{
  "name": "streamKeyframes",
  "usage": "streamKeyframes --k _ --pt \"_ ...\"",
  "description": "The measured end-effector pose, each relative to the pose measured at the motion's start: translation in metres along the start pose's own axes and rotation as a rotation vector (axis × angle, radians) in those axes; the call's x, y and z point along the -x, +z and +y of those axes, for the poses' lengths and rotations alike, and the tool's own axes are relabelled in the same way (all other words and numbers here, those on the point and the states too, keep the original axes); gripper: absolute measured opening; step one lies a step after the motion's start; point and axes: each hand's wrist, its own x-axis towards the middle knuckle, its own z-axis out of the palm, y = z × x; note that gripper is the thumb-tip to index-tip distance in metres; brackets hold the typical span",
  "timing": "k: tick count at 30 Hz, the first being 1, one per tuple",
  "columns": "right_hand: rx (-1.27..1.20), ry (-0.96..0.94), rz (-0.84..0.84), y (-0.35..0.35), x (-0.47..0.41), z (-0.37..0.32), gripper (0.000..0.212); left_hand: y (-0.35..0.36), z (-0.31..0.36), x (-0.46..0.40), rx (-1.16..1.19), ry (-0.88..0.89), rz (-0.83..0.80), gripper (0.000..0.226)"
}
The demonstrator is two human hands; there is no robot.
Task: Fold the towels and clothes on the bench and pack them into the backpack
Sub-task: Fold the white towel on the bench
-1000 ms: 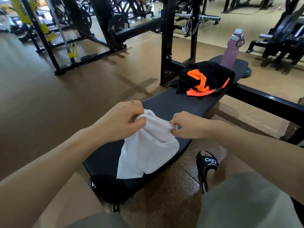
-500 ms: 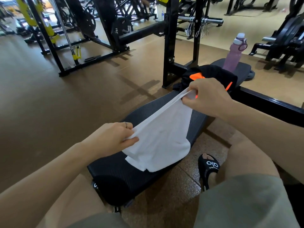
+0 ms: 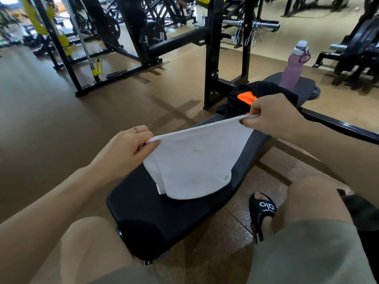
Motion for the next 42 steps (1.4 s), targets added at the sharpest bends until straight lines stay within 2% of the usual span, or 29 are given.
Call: streamKeyframes --k 5,12,19,28,35,39,42 --pt "-0.122 -0.019 0.001 -0.002 0.005 0.004 0.028 -0.006 -0.01 -0.005 -0.038 -0.026 0.007 0.042" --pt "-0.138 -0.051 0.045 -0.006 0.005 0.001 0.032 -0.015 -0.009 -0.01 -0.017 -0.061 0.096 0.038" --pt "-0.164 -0.089 0.025 -0.007 0.006 -0.002 0.038 -0.025 0.008 -0.015 -0.014 0.006 0.19 0.012" --pt "-0.126 -0.035 0.027 -0.008 0.004 0.013 0.037 -0.028 0.015 -0.017 0.077 -0.009 0.185 0.017" --pt "-0.123 -0.006 0.041 -0.008 0.002 0.017 0.034 -0.03 0.026 -0.022 0.191 -0.123 0.247 0.022" --pt "-0.195 0.029 -0.016 -0.007 0.004 0.022 0.029 -0.031 0.027 -0.023 0.31 -0.238 0.26 0.014" --pt "-0.267 0.08 -0.088 -0.004 0.004 0.03 0.019 -0.03 0.025 -0.021 0.269 -0.234 0.212 0.021"
